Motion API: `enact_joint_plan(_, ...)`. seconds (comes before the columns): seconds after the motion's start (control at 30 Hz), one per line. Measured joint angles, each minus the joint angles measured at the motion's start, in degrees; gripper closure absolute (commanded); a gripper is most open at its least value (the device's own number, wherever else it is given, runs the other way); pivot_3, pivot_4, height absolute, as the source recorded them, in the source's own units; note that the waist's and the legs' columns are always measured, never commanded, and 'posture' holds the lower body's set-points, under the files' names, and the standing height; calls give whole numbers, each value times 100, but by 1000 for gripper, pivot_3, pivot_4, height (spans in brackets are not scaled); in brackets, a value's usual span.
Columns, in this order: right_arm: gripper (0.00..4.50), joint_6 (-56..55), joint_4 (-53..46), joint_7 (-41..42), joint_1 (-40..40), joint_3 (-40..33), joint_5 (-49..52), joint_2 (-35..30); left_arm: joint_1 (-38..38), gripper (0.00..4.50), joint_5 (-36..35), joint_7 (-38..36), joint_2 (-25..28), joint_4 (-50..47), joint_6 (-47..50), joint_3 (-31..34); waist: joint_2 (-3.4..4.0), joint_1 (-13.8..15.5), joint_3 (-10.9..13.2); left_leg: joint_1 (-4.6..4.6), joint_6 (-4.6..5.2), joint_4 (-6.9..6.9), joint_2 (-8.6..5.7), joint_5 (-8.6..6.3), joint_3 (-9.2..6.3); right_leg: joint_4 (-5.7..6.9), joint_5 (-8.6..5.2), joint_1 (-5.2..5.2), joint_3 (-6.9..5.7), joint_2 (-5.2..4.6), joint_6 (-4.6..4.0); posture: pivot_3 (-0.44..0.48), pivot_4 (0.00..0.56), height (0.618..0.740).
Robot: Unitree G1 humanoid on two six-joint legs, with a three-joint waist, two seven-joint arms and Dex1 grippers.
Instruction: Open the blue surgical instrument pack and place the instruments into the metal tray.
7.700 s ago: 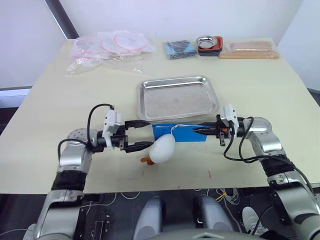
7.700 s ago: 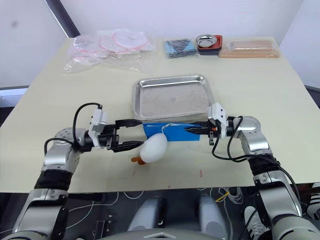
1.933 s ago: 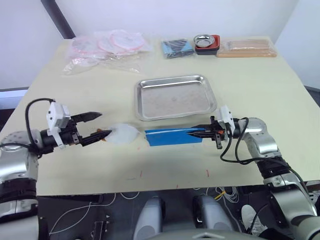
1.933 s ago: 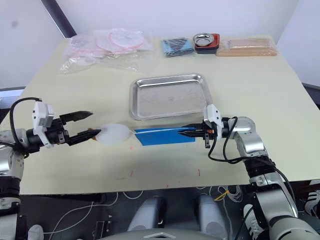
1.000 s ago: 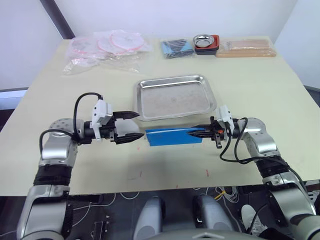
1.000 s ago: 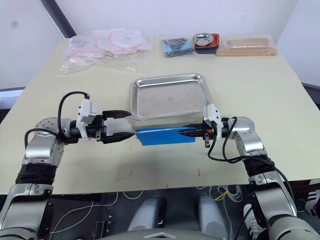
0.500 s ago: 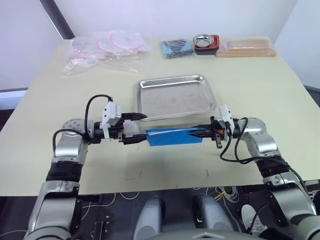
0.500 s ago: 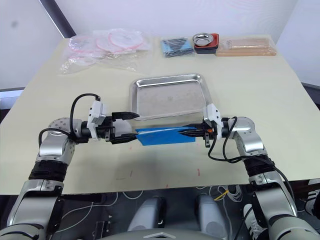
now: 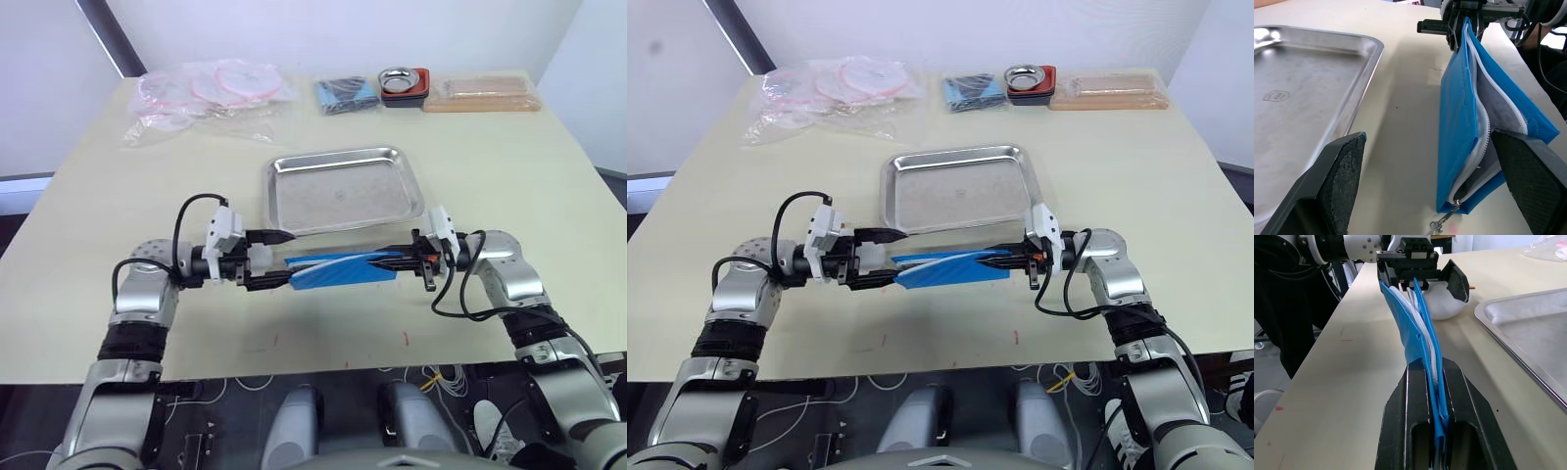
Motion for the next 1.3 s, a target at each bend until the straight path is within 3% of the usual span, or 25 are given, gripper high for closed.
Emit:
enact_joint_plan(0.07, 4500, 0, 0, -3, 0, 0, 0, 0, 13, 1960, 0, -18, -1, 0, 1, 0, 0, 0, 0, 0, 0, 0, 0, 0, 0, 0, 0, 0, 0, 0, 0, 0, 150, 740)
enact_joint_plan(0.17, 4500, 2, 0, -7, 0, 0, 0, 0, 21, 2680, 0, -37, -4, 0, 1, 0, 0, 1, 0, 0, 0, 1, 0, 0, 0, 1, 0, 0, 0, 0, 0, 0, 150, 740)
enact_joint_plan(0.23, 4500, 3, 0, -12, 1, 0, 0, 0, 25, 3835, -1, -69, -6, 0, 1, 0, 0, 0, 0, 0, 0, 1, 0, 0, 0, 1, 0, 0, 0, 0, 0, 0, 150, 740)
enact_joint_plan(0.27, 4500, 3, 0, -16, 1, 0, 0, 0, 26, 4193, -4, -81, -9, 0, 3, 0, 0, 0, 0, 0, 0, 1, 0, 0, 0, 1, 0, 0, 0, 0, 0, 0, 150, 740)
enact_joint_plan(0.3, 4500, 5, 0, -26, 2, -1, 0, -2, 28, 4356, -10, -107, -12, 0, 11, 0, 0, 0, 0, 0, 0, 1, 0, 0, 0, 1, 0, 0, 0, 0, 0, 0, 150, 740)
enact_joint_plan(0.47, 4500, 6, 0, -30, 7, -1, 1, -5, 88, 4356, -94, -123, -15, -40, 79, 6, 0, 0, 0, 0, 0, 2, 0, 0, 0, 1, 0, 0, 0, 0, 0, 0, 150, 740)
enact_joint_plan(0.53, 3771, 9, 0, -32, 14, -3, 4, -10, 109, 4500, -104, -123, -14, -77, 107, 6, 0, 1, 0, 0, 0, 1, 0, 0, 0, 2, 0, 0, 0, 0, 0, 0, 150, 740)
enact_joint_plan(0.6, 3369, 370, -88, -79, 36, -3, 50, -82, 152, 4500, -160, -119, -15, -222, 256, 5, 0, 2, 0, -1, 0, 1, -1, 0, -1, 1, 0, 0, 0, -1, 0, 0, 150, 740)
enact_joint_plan(0.77, 1068, 1096, -697, -38, 177, -41, 307, -367, 274, 4500, -232, -1, -14, -415, 526, 11, 0, 6, 0, -2, 0, 1, -1, 0, -4, 2, 0, 0, 0, -1, 0, 0, 150, 740)
enact_joint_plan(0.83, 285, 1193, -802, -50, 176, -56, 384, -366, 275, 4500, -232, 18, -14, -435, 568, 13, -1, 6, 0, 0, 0, 2, -2, 0, -5, 2, 0, 1, 0, 0, 0, 0, 150, 740)
enact_joint_plan(0.87, 114, 1332, -879, -86, 184, -74, 467, -367, 275, 4500, -231, 33, -14, -442, 578, 11, 0, 6, 0, 0, 0, 3, -2, 0, -5, 3, 0, 1, 0, 0, 0, 0, 150, 740)
enact_joint_plan(1.13, 114, 2660, -1994, -1005, 149, -935, 1738, -237, 266, 4500, -224, 182, -79, -443, 622, 5, -1, 20, 0, -1, 0, 4, -3, 0, -7, 6, 0, 1, 0, -1, 0, 0, 150, 740)
enact_joint_plan(1.23, 868, 2955, -2265, -1180, 185, -965, 2091, -116, 254, 4500, -222, 205, -112, -444, 631, -6, -1, 30, 0, -1, 0, 4, -4, 0, -7, 6, 0, 1, 0, -1, 0, 0, 150, 740)
enact_joint_plan(1.3, 1829, 3131, -2452, -1174, 292, -954, 2271, -117, 244, 4500, -223, 219, -146, -444, 655, -16, -1, 50, -1, -2, 0, 4, -7, 0, -8, 6, 0, 2, 0, -4, 0, 0, 150, 740)
